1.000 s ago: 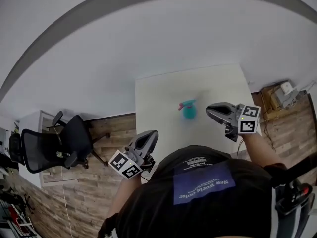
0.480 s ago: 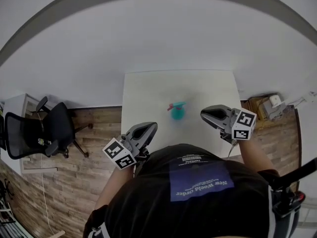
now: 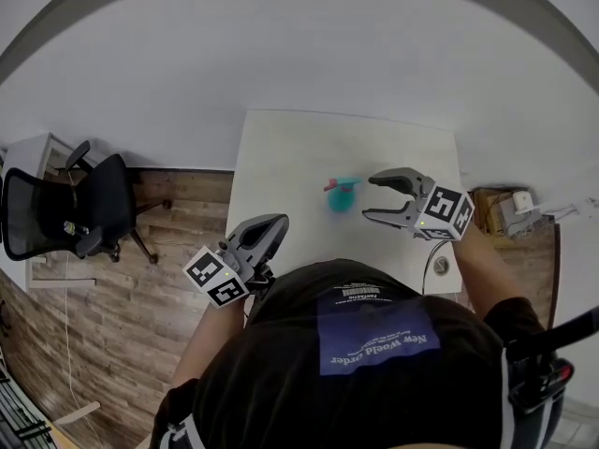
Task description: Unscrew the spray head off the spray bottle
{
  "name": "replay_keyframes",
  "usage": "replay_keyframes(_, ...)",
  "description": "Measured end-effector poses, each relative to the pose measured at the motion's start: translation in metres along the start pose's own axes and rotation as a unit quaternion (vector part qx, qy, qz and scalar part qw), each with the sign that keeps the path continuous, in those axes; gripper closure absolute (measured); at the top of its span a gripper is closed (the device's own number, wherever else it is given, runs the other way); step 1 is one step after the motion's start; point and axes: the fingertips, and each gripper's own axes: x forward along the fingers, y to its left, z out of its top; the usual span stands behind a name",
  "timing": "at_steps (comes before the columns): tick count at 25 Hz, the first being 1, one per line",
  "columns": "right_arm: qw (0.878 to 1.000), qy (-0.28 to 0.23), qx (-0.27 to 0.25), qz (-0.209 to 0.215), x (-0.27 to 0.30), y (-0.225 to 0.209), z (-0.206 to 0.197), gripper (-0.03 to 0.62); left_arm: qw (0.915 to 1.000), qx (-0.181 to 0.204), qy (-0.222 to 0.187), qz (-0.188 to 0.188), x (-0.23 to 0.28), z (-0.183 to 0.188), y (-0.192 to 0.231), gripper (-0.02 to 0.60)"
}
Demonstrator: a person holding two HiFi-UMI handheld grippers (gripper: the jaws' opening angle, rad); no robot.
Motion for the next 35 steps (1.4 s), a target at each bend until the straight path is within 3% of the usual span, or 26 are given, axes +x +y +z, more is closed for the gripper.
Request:
replay_keyframes(7, 0.986, 0.146, -0.076, 0.027, 0.047, -0.017, -0.013, 0.275, 0.9996, -0.006, -0.02, 0.016, -0.023, 0.005, 0.017, 0.58)
replay_keyframes(13, 0.954, 0.271, -0.113, 0.057, 0.075, -0.033, -0.053, 0.273, 0.9988, -0.021, -0.033, 0.03, -0.036, 0.002, 0.03, 0.579)
replay_keyframes(18, 0.93, 0.336, -0.133, 0.07, 0.089, -0.046, -0.085, 0.273, 0.9977, -0.032, -0.039, 0.045, -0.045, -0.004, 0.039, 0.58)
replay_keyframes(23, 0.918, 0.373, -0.114, 0.079, 0.102, -0.053, -0.108, 0.275, 0.9968, -0.04, -0.044, 0.054, -0.053, -0.006, 0.048, 0.58)
replay_keyframes(29, 0.914, 0.382, -0.102, 0.086, 0.107, -0.056, -0.119, 0.28, 0.9959, -0.046, -0.046, 0.063, -0.056, -0.009, 0.053, 0.58)
replay_keyframes(31, 0.915, 0.381, -0.103, 0.087, 0.109, -0.057, -0.12, 0.332, 0.9959, -0.047, -0.045, 0.064, -0.056, -0.01, 0.054, 0.58)
replay_keyframes(33, 0.912, 0.385, -0.111, 0.087, 0.111, -0.059, -0.12, 0.343, 0.9958, -0.047, -0.045, 0.064, -0.056, -0.009, 0.056, 0.579)
replay_keyframes(35, 0.908, 0.39, -0.128, 0.081, 0.111, -0.061, -0.12, 0.425, 0.9959, -0.047, -0.045, 0.063, -0.055, -0.008, 0.056, 0.579)
